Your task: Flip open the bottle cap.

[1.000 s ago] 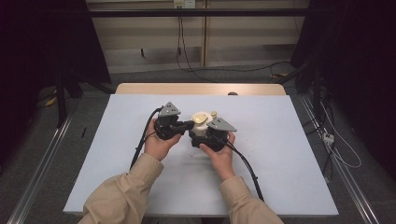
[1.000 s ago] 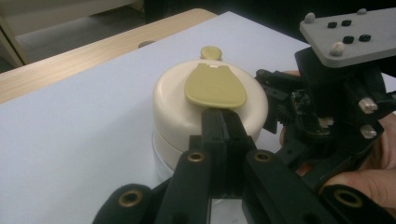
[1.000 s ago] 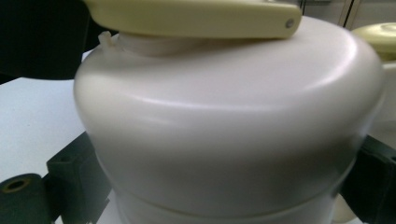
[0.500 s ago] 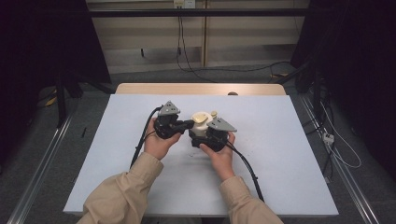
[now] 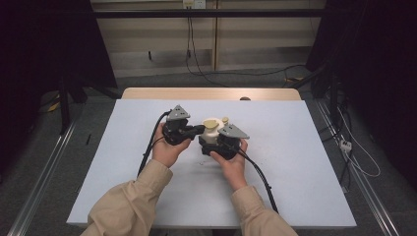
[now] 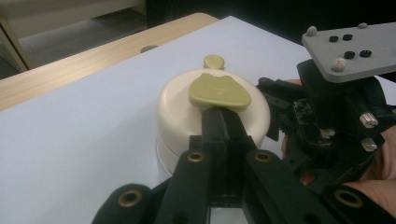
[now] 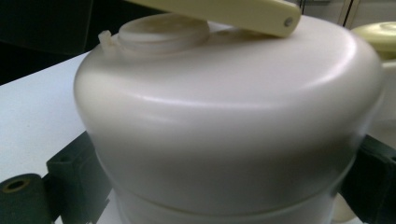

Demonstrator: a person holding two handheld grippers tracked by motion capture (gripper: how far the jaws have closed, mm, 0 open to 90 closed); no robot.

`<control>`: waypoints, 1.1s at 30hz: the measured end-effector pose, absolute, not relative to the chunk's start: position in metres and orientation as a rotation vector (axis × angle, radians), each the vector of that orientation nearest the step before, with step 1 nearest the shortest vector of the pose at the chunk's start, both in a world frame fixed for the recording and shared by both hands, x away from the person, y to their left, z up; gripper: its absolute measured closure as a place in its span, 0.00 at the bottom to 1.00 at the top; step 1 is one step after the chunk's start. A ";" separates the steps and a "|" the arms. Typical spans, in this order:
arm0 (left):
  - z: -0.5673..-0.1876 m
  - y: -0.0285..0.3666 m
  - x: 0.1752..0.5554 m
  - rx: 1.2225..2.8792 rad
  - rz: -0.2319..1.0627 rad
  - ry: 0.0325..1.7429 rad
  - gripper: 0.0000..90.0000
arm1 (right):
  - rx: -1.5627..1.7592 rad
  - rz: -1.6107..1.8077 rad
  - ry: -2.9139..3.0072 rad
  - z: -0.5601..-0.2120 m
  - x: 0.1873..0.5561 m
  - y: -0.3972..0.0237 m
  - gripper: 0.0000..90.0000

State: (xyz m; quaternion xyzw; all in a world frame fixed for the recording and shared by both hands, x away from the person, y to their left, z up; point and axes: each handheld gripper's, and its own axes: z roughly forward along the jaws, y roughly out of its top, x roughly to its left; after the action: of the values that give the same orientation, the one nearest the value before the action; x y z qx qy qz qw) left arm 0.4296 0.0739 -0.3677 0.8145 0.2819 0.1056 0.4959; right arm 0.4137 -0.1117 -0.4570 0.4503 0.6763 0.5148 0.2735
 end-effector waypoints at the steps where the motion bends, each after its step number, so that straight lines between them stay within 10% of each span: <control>1: -0.367 0.074 0.430 1.968 0.256 0.683 1.00 | 1.212 1.385 1.819 -0.457 0.414 -0.112 0.06; 33: -0.365 0.064 0.435 1.944 0.263 0.677 1.00 | 1.206 1.384 1.826 -0.457 0.414 -0.112 0.06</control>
State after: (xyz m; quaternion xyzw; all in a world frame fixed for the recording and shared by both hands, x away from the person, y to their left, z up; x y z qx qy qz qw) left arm 0.4353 0.0642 -0.3649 0.8066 0.2811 0.1089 0.5084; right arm 0.4137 -0.1120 -0.4567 0.4483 0.6785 0.5142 0.2726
